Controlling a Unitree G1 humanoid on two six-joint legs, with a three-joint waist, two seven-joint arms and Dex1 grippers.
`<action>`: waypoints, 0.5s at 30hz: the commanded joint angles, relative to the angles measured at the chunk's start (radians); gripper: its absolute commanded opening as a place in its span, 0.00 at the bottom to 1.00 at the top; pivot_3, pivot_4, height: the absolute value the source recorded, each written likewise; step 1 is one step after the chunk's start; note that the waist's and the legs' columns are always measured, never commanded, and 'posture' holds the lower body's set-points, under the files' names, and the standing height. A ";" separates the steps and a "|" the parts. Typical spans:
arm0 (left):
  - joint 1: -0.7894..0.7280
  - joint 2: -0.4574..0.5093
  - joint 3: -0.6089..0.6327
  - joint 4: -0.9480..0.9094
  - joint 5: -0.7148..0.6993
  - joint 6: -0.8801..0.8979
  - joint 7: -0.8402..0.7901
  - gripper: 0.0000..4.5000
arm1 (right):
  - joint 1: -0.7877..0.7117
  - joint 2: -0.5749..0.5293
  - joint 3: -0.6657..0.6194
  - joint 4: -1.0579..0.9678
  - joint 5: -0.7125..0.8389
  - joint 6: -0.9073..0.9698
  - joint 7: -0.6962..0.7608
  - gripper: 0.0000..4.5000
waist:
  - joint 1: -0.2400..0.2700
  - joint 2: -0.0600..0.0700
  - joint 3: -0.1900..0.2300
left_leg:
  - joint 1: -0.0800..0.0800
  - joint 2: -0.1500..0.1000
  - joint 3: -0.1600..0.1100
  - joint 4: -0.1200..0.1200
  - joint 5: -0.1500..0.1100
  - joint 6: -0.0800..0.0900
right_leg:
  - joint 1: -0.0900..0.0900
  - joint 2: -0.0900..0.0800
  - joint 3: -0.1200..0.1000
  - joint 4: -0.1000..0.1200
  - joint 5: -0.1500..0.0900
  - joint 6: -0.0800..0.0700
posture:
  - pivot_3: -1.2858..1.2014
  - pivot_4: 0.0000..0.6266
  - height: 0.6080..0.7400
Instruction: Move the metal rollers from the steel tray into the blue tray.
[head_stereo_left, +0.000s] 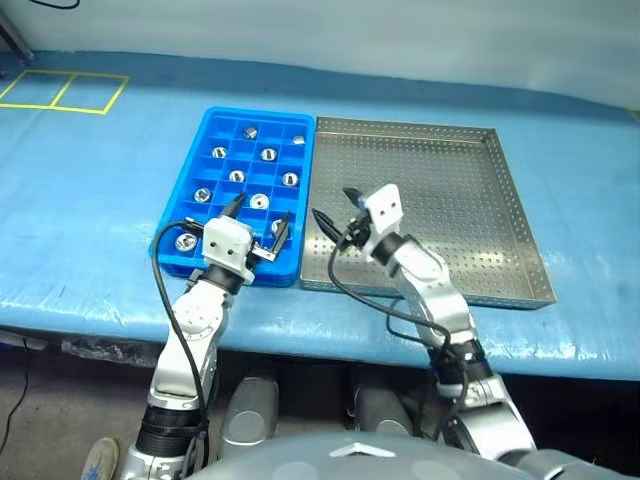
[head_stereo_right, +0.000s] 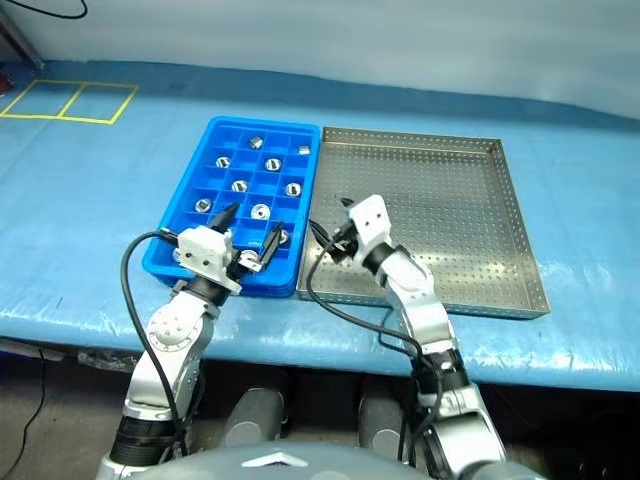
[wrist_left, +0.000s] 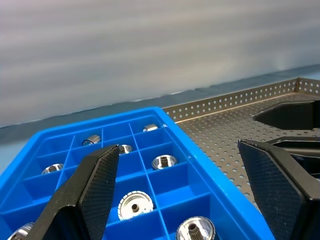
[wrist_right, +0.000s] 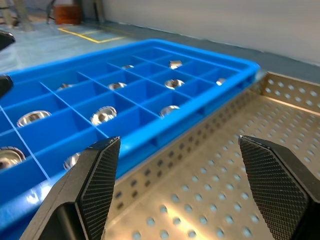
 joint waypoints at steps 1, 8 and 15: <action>-0.023 0.006 -0.015 -0.012 0.002 0.014 -0.017 0.92 | 0.021 0.008 -0.045 -0.084 0.051 -0.056 -0.006 0.89 | -0.011 0.000 0.000 | 0.000 0.000 0.000 0.001 0.000 0.000 | 0.000 0.000 0.000 0.000 0.000 0.000 | 0.56 0.24 1.00; -0.031 -0.014 0.007 -0.007 -0.052 -0.026 -0.044 0.92 | 0.068 -0.003 -0.074 -0.148 0.085 -0.087 -0.003 0.89 | -0.025 0.000 0.000 | 0.001 0.001 0.000 0.000 0.000 -0.001 | 0.000 0.000 -0.001 0.002 0.000 0.000 | 0.55 0.24 1.00; -0.027 -0.028 0.034 -0.025 -0.077 -0.042 -0.025 1.00 | 0.103 -0.026 -0.105 -0.181 0.121 -0.058 -0.017 1.00 | -0.020 0.000 0.000 | 0.002 0.000 -0.001 0.001 0.000 0.000 | 0.001 -0.001 -0.001 0.002 0.000 0.000 | 0.58 0.24 1.00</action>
